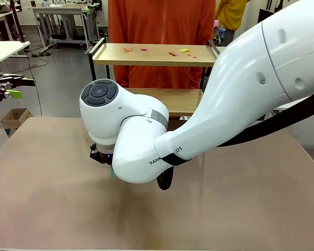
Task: Clean the shelf.
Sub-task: Clean the specific section of the Shelf indicated by the human with the Duster.
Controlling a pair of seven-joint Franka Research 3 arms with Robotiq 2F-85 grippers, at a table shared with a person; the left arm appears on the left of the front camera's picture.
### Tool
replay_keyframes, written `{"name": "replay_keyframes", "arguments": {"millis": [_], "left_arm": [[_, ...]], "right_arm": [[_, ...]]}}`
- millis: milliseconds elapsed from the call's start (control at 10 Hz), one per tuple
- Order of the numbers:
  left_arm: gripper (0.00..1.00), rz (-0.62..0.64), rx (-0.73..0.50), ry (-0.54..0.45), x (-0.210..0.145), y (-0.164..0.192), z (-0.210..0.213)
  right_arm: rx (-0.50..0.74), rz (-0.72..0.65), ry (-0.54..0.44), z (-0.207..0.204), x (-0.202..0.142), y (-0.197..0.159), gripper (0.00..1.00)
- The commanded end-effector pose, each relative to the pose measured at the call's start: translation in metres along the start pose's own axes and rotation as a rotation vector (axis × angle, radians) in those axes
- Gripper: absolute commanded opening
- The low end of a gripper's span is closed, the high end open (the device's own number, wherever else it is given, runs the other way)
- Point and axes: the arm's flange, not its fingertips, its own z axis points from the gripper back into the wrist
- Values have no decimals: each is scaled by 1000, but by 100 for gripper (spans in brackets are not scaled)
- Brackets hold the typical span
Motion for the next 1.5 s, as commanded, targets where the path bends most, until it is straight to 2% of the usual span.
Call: {"name": "replay_keyframes", "arguments": {"millis": [0,400,1000,1400], "left_arm": [[100,-2,-1,6,3,-2,-3],[100,-2,-1,6,3,-2,-3],[100,-2,-1,6,3,-2,-3],[100,-2,-1,6,3,-2,-3]], "right_arm": [[-6,-10,-13,2,-1,0,13],[-2,2,-2,-1,0,0,13],[-59,-68,85,-29,51,-79,13],[-75,-136,122,-30,74,-141,13]]}}
